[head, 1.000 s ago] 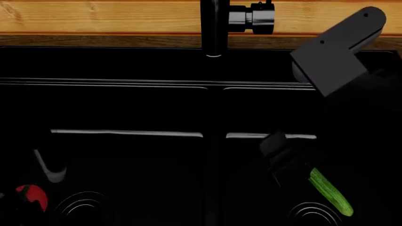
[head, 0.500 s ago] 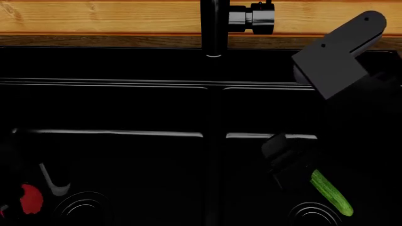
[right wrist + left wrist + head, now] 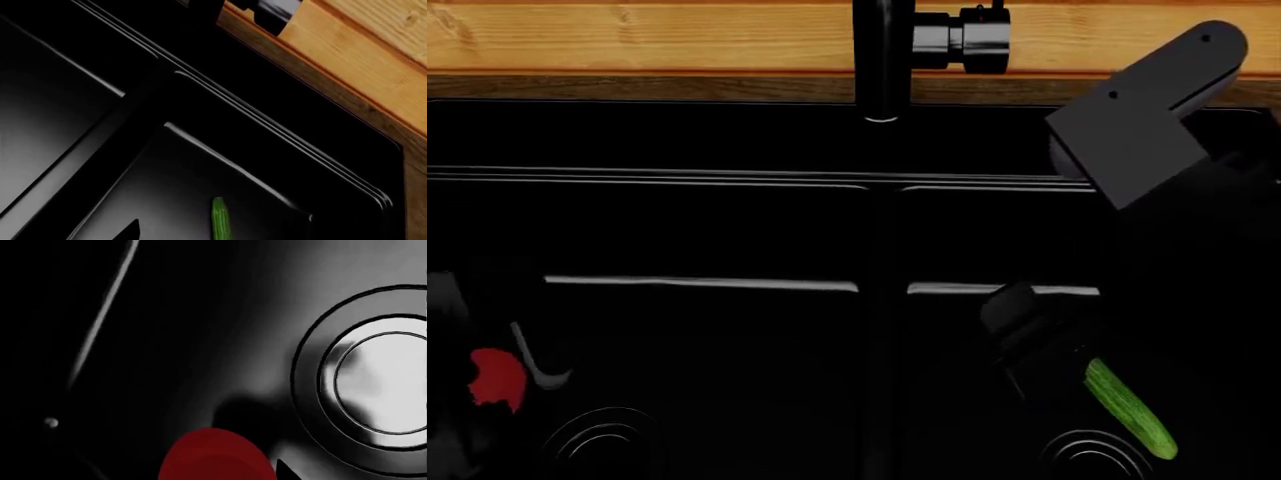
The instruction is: Pick the vegetables from the sink and place them on the cutting board.
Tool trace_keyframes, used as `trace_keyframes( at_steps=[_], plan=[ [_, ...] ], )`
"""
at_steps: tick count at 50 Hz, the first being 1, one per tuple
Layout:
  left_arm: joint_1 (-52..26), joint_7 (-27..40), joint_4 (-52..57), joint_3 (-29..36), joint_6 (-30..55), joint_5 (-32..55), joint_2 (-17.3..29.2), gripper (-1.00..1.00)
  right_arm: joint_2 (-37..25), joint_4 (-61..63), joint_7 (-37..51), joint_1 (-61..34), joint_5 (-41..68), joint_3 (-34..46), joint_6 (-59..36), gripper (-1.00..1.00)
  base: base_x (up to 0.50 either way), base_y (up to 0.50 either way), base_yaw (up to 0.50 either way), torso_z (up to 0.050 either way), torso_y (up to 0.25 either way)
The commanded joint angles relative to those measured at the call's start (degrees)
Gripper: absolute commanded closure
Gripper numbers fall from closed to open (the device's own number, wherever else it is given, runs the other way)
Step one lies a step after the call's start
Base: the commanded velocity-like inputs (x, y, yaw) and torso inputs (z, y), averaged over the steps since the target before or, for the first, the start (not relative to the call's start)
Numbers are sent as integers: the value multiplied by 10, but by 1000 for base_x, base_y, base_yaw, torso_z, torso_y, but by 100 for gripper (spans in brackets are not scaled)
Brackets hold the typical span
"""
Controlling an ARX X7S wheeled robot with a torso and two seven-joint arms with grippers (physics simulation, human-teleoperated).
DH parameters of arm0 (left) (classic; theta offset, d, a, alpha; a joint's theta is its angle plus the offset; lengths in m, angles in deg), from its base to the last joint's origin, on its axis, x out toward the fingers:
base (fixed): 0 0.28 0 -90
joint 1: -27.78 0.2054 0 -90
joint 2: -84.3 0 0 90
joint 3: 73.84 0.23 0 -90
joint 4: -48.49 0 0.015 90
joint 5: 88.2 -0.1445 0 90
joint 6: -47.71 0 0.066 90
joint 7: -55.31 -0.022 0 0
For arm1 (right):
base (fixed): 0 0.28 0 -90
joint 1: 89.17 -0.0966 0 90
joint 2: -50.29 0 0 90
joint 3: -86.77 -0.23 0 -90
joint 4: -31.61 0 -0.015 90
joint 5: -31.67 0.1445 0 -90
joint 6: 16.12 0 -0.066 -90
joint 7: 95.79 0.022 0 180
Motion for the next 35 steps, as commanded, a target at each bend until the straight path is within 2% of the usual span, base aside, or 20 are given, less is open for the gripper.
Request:
trace_keyframes(
  at_steps=[1,4,6,9,10,11,18,23,24,25,26,27,35],
  plan=[
    [-47,71,-94,-59,-152,-87,-63,100,-8,9,10,-2,11,-3,0,-100,0,0,0,0,0],
    [-54,77,-76,-66,-161,-89,-56,100,-22,23,23,-11,34,-9,-10,-100,0,0,0,0,0],
    [-65,95,-27,-84,-143,-75,-39,100,-40,43,45,-20,66,-14,-21,-100,0,0,0,0,0],
    [-72,109,40,-97,-114,-53,-12,100,-86,91,109,-38,162,-20,-37,-100,0,0,0,0,0],
    [-71,114,60,-101,-105,-45,-4,100,-5,6,33,-41,76,13,-40,-100,0,0,0,0,0],
    [-68,121,69,-104,-105,-44,0,100,-4,2,29,-41,45,15,-42,-100,0,0,0,0,0],
    [-65,140,158,-115,-73,-15,33,100,-75,86,119,-52,169,13,-65,-100,0,0,0,0,0],
    [-64,148,173,-120,-77,-16,42,100,-129,153,179,-46,253,25,-57,-100,0,0,0,0,0],
    [-65,151,176,-122,-78,-16,43,100,-64,67,93,-27,167,33,-40,-100,0,0,0,0,0],
    [-66,152,183,-124,-75,-13,46,100,21,-19,7,-48,81,90,-17,-100,0,0,0,0,0],
    [-66,156,188,-127,-74,-11,47,100,37,-82,-79,-60,-5,100,-22,-100,0,0,0,0,0],
    [-65,159,193,-127,-78,-13,50,100,48,-96,-118,-67,-82,107,-30,-100,0,0,0,0,0],
    [-71,189,222,-154,-75,-3,58,100,95,-158,-197,-87,-141,148,-37,-100,0,0,0,0,0]
  ],
)
